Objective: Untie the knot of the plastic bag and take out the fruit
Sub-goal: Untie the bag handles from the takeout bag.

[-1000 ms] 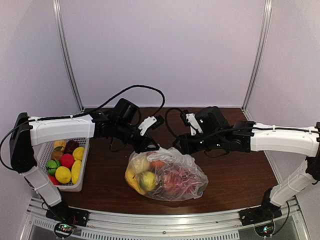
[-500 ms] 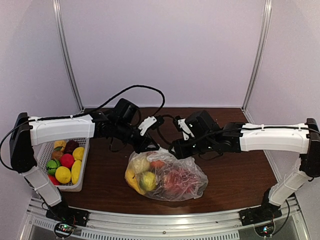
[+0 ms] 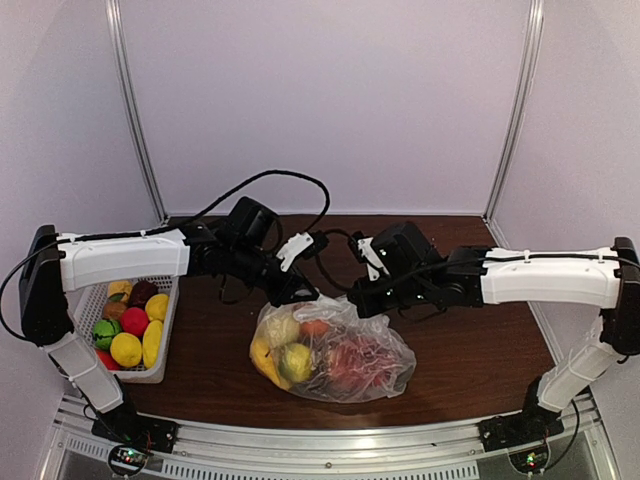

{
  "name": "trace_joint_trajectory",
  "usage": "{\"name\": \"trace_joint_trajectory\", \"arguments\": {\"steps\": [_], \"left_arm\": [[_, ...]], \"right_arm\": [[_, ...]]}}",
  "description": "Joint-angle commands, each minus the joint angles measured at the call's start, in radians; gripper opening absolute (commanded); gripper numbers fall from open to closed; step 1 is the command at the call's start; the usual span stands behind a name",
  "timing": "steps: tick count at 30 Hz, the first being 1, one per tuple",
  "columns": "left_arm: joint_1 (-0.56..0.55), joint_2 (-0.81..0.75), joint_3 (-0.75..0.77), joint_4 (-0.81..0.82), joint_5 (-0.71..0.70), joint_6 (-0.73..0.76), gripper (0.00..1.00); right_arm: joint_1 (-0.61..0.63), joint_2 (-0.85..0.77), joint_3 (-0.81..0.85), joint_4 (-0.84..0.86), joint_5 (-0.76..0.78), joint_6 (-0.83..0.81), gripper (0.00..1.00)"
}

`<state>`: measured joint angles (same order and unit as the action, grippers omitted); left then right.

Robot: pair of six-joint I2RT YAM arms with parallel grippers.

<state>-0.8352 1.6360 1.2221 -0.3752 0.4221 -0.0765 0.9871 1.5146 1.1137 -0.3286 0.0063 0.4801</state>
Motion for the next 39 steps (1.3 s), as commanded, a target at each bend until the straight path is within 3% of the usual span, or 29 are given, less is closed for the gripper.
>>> {"name": "trace_joint_trajectory", "arguments": {"steps": [1, 14, 39], "left_arm": [[-0.003, -0.025, -0.001, -0.007, -0.034, 0.004, 0.0], [0.007, -0.047, -0.015, 0.001, -0.136, -0.034, 0.0], [0.077, -0.103, -0.042, 0.023, -0.206, -0.08, 0.0]], "right_arm": [[0.004, -0.037, -0.031, 0.005, 0.032, 0.005, 0.0], [0.004, -0.096, -0.074, 0.015, 0.066, 0.019, 0.0], [-0.009, -0.25, -0.202, -0.036, 0.2, 0.112, 0.0]]}}
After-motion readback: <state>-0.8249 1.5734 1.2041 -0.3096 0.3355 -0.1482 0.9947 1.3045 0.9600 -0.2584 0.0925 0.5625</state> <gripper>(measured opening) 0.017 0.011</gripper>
